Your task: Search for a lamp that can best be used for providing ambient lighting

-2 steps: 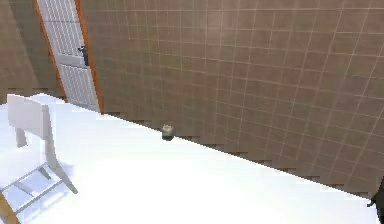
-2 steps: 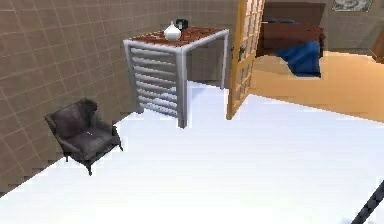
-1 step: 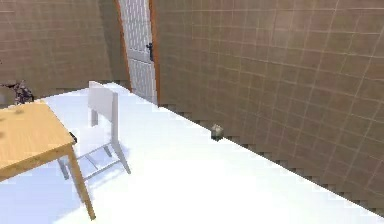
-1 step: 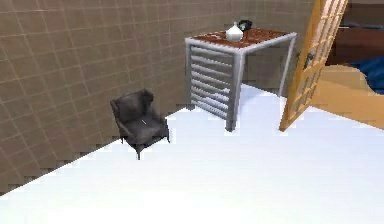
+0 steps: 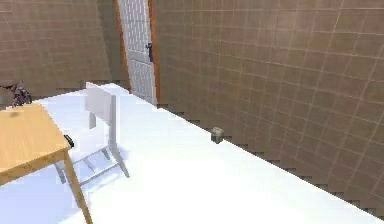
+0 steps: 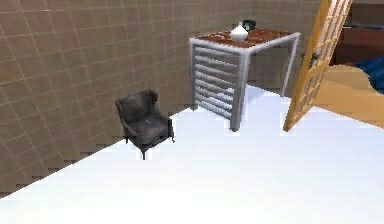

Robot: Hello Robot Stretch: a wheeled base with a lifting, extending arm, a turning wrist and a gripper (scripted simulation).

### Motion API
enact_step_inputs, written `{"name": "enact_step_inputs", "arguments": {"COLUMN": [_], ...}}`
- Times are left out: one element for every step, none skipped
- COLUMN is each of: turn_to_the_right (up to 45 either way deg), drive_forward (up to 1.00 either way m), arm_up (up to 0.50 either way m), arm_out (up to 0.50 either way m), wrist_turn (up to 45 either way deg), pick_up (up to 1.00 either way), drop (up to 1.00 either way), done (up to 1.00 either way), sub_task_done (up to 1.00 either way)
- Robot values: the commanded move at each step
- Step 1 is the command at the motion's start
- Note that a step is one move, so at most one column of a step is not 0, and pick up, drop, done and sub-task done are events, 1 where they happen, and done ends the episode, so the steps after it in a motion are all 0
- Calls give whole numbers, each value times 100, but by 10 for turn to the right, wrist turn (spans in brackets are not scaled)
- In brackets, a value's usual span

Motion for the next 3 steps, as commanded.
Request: {"name": "enact_step_inputs", "arguments": {"turn_to_the_right": [450,120,0], "drive_forward": [0,0,5], "arm_up": [0,0,0], "arm_out": [0,0,0], "wrist_turn": [0,0,0], "pick_up": [0,0,0], "drop": [0,0,0], "done": [0,0,0], "sub_task_done": [0,0,0]}}
